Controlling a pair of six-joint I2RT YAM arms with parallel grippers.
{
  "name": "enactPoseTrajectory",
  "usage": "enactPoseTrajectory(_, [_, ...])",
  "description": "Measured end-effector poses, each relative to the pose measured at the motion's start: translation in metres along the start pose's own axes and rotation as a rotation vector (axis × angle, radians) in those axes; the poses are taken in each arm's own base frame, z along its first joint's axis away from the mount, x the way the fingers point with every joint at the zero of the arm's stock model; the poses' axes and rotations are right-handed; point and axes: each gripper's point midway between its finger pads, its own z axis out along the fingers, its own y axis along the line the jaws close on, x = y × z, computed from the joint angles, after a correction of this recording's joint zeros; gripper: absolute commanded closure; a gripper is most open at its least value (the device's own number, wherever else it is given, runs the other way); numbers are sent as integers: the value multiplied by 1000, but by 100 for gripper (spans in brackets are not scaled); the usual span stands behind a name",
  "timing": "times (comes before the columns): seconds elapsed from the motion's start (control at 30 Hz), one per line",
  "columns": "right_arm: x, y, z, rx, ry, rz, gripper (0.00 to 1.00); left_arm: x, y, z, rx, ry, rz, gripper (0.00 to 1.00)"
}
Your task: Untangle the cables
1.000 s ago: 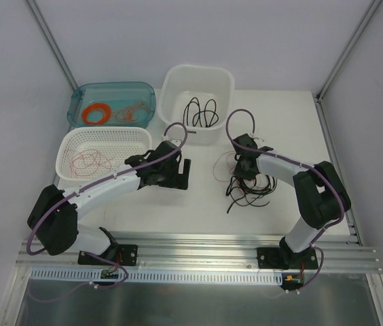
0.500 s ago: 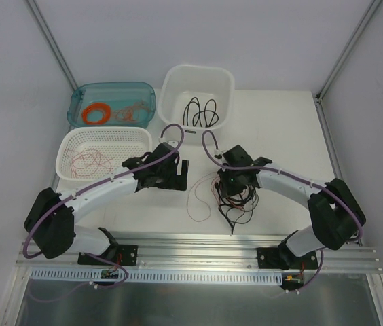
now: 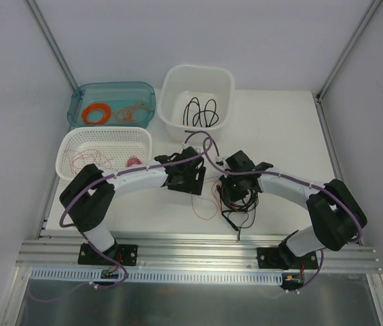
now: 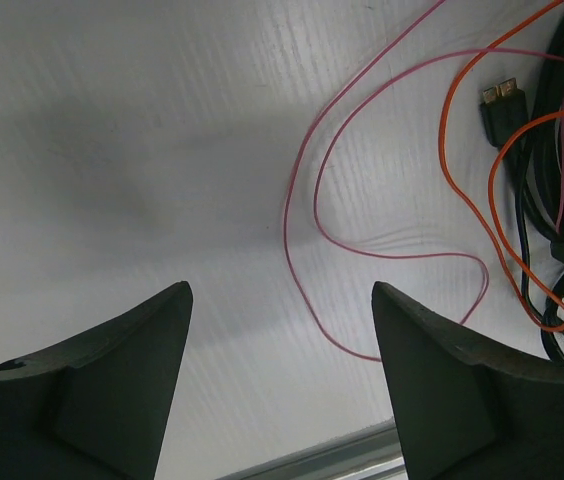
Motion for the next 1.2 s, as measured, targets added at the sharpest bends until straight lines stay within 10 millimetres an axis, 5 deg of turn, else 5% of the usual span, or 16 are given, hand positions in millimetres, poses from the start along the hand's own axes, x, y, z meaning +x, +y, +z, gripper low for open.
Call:
enactPoseTrajectory(0.37, [3,1,6,-32,-11,37,99,6,-11,33,-43,46,-18,50])
enactPoseTrajectory(0.6, [1,2,4,-34,-25,48,99,5,-16,39,-81,14,-62,80])
enactPoseTrajectory(0.7, [1,2,2,-35,-34,52,99,5,-17,40,-102,-3,-74,100])
enactPoseTrajectory(1.03, [-1,-4,-5,-20,-69,104,99,0,-6,36,-173,-61,-83,100])
enactPoseTrajectory(1.2, [2,-31,-6,23,-76,239,99,-20,11,1,-207,-148,-82,100])
